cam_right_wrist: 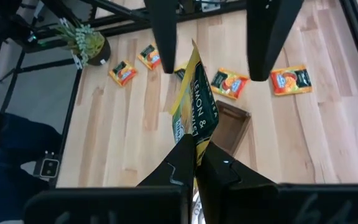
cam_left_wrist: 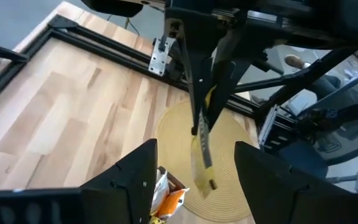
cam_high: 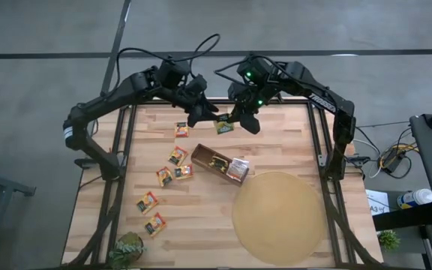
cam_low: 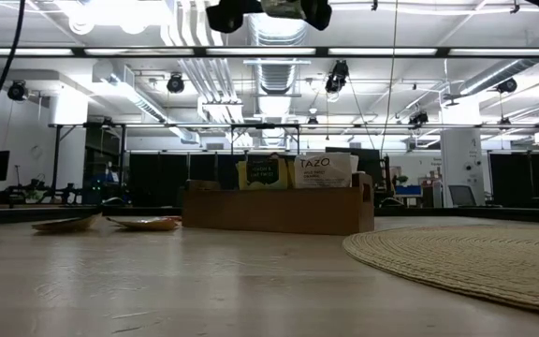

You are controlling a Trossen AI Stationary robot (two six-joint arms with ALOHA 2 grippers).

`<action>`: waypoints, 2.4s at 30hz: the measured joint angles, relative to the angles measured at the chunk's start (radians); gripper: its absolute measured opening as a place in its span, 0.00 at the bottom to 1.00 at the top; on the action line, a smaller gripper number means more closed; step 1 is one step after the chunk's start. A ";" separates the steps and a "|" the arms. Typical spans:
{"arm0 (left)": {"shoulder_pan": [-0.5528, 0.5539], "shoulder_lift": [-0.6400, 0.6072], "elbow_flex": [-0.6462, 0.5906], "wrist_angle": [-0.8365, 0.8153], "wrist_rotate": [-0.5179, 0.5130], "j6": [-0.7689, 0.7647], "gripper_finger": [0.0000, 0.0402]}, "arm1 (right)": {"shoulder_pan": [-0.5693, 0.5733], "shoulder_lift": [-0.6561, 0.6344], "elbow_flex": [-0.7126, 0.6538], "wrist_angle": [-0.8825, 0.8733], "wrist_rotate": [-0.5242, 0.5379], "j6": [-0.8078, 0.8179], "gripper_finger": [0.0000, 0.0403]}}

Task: Pick & Place Tea
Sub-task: Put the yellow tea bag into the middle section of the wooden organizer

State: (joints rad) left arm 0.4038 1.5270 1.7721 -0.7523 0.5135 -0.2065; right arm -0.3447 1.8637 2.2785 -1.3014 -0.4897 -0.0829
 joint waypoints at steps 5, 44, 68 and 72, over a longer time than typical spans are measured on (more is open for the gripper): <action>-0.002 0.014 -0.002 0.000 0.018 -0.008 0.51 | 0.000 0.000 -0.012 0.003 0.004 -0.017 0.02; -0.026 0.043 -0.005 -0.054 0.019 0.059 0.00 | 0.000 0.000 -0.042 0.060 -0.013 0.011 0.10; -0.028 0.074 -0.010 -0.155 0.019 0.264 0.00 | -0.003 -0.173 0.077 0.019 0.089 0.111 0.46; -0.035 0.118 -0.010 -0.178 -0.049 0.341 0.00 | -0.003 -0.196 0.077 0.016 0.126 0.133 0.44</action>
State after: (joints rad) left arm 0.3691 1.6450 1.7622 -0.9307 0.4649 0.1348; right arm -0.3481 1.6679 2.3554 -1.2850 -0.3639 0.0502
